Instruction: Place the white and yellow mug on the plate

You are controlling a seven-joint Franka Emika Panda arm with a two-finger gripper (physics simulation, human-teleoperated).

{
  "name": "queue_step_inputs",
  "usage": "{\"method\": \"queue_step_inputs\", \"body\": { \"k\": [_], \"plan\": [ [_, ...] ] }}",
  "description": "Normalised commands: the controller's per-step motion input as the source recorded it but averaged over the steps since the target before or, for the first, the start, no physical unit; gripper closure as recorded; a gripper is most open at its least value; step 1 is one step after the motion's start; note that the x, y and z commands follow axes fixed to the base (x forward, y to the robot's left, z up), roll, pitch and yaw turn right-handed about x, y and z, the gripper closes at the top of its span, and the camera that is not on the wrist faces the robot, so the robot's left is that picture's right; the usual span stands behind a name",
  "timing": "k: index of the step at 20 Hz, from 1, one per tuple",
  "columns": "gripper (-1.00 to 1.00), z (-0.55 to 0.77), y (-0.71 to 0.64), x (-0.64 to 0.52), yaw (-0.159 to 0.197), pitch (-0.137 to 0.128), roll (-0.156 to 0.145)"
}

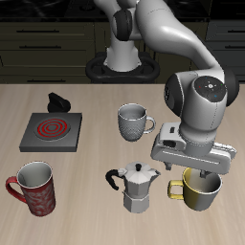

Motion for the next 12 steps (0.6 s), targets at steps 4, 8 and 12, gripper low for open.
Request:
{"method": "queue_step_inputs", "body": {
  "k": [4,8,12],
  "plan": [
    [-1.00,-0.24,-0.01,0.01,-0.044,0.049,0.035],
    [1.00,-0.22,-0.11,0.02,-0.062,0.066,0.020],
    [1.00,-0.06,0.13,-0.17,-0.037,0.006,0.054]
  ]
}}
